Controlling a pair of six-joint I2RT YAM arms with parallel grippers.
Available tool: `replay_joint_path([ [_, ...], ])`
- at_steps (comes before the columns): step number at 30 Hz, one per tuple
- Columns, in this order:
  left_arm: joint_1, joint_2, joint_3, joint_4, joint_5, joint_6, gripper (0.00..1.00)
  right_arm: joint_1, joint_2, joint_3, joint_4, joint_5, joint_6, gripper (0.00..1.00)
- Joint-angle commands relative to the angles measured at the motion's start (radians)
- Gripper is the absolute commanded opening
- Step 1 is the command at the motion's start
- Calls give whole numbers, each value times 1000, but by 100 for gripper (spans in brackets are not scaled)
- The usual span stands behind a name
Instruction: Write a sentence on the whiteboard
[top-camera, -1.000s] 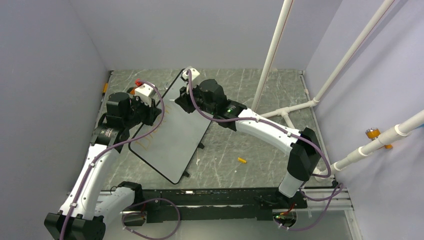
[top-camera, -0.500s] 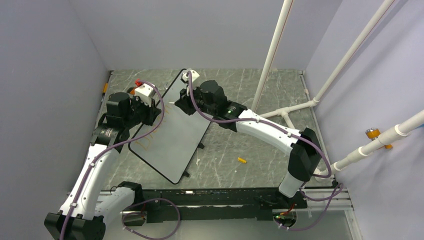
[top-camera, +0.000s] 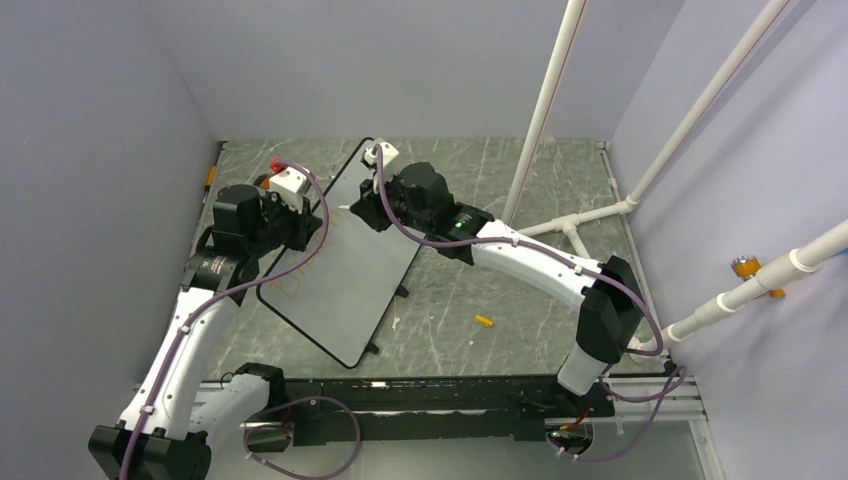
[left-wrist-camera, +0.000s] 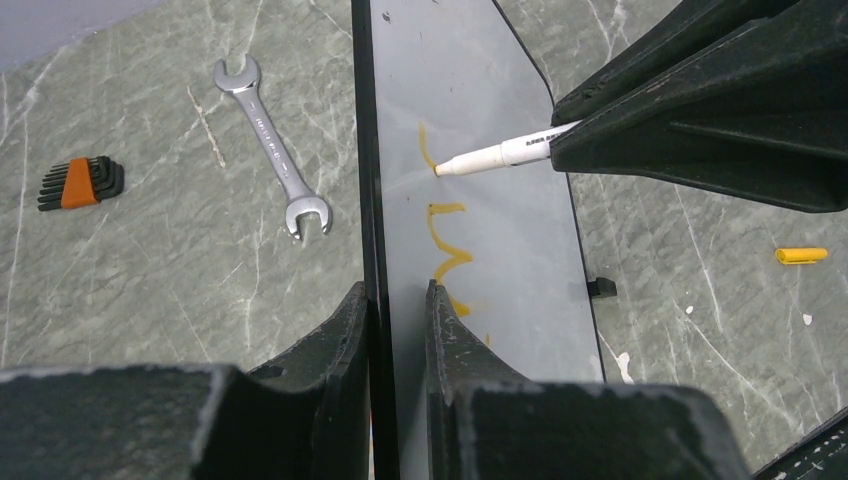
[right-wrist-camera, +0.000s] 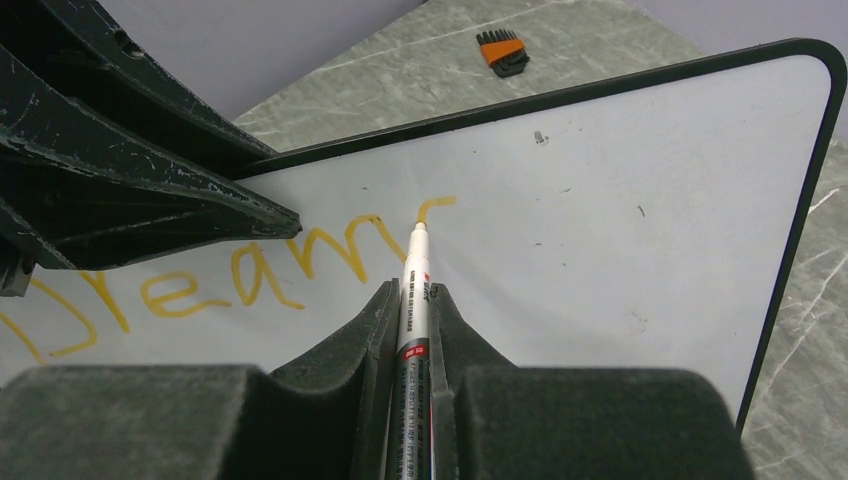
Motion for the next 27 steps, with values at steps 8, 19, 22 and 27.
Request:
replay_joint_path([
  [8,-26,17,-43,-157,46,79,0,-6,19,60,-2,50,-29,0],
  [19,-26,16,-43,-156,46,79,0,-13,28,68,-31,65,-33,0],
  [22,-26,17,-44,-156,46,79,0,-12,27,62,-37,71,-37,0],
  [27,-26,17,-44,-157,46,79,0,-13,19,38,-36,75,-33,0],
])
